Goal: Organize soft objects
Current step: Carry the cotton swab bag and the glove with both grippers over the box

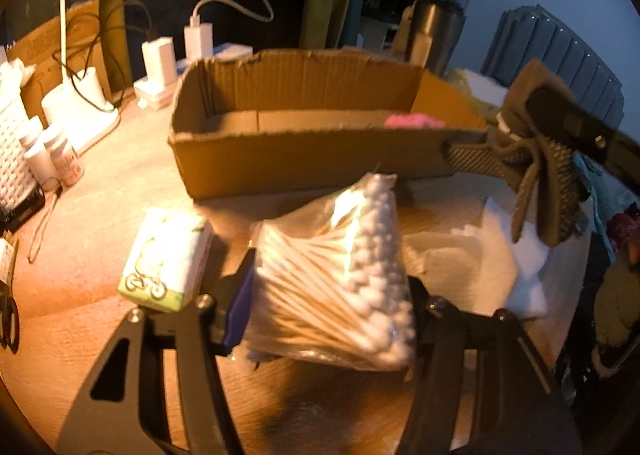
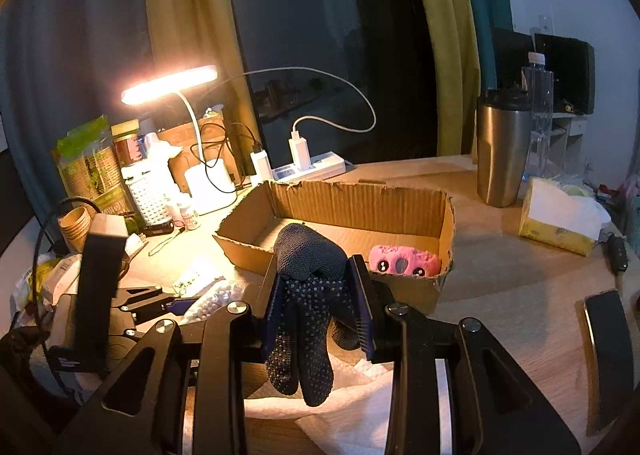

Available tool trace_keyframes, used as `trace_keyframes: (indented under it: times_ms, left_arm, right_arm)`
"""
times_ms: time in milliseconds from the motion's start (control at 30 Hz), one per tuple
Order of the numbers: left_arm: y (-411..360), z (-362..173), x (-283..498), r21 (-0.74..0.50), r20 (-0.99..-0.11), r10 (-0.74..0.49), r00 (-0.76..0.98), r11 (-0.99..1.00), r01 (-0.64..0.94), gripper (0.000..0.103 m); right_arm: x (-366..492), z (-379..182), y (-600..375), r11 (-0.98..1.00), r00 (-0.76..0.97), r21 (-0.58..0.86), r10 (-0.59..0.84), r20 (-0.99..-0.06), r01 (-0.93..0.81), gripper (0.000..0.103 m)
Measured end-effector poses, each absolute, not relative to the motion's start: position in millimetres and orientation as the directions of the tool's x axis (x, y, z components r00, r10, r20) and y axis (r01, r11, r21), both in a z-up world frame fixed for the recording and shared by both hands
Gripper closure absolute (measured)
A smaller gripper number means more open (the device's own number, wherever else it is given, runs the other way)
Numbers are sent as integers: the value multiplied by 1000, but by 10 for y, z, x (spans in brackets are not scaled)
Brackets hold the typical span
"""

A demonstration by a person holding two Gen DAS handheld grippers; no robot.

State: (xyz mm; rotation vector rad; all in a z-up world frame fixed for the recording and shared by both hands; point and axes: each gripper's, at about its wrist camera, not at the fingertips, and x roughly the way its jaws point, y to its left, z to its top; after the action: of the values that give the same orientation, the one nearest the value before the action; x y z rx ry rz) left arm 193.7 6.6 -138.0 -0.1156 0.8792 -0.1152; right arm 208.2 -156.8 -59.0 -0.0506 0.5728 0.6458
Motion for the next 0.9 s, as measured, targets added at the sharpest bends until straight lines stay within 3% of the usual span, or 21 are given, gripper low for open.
trace_keyframes:
  times_ms: [900]
  left_arm:
    - [109,-572,2013,-179,-595,-152,789,982,54,43]
  right_arm:
    - [2200,-163,-1715,808,712,70,554,-431,-586,69]
